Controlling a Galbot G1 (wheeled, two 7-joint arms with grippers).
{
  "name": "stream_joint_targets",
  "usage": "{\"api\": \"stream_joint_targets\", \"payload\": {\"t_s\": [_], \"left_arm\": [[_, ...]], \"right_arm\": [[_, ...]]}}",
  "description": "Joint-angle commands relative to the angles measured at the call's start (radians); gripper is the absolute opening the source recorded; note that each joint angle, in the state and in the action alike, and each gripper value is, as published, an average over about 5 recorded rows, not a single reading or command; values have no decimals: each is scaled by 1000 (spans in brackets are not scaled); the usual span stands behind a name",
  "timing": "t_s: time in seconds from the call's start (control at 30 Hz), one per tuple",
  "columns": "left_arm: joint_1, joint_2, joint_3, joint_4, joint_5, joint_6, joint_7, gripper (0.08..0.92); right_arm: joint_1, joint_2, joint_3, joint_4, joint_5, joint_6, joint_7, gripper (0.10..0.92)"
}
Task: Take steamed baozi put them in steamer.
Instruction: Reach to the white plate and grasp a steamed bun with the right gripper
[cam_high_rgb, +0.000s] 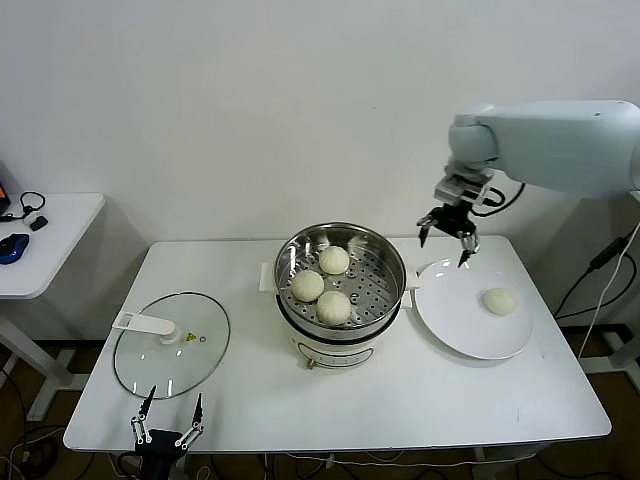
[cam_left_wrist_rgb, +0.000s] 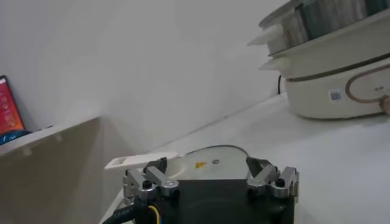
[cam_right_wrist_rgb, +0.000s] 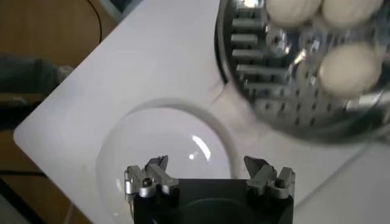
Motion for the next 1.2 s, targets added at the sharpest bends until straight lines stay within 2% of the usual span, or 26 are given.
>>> {"api": "stream_joint_targets", "payload": {"t_s": [0.03,0.33,0.57,1.2], "left_arm": [[-1,-3,1,1,8,2,2,823],[5,-5,-4,7,10,2,1,823],[10,-3,-12,16,11,-1,0,823],[3,-1,-15,37,18,4,1,823]], "right_arm": [[-133,-169,60,-158,-94,-141,-22,823],[-362,-200,268,-291,-201,-157,-17,823],[-534,-179,480,-451,-298,-137,-18,823],[-722,-69,782,-737,-465,-44,-28,823]]}}
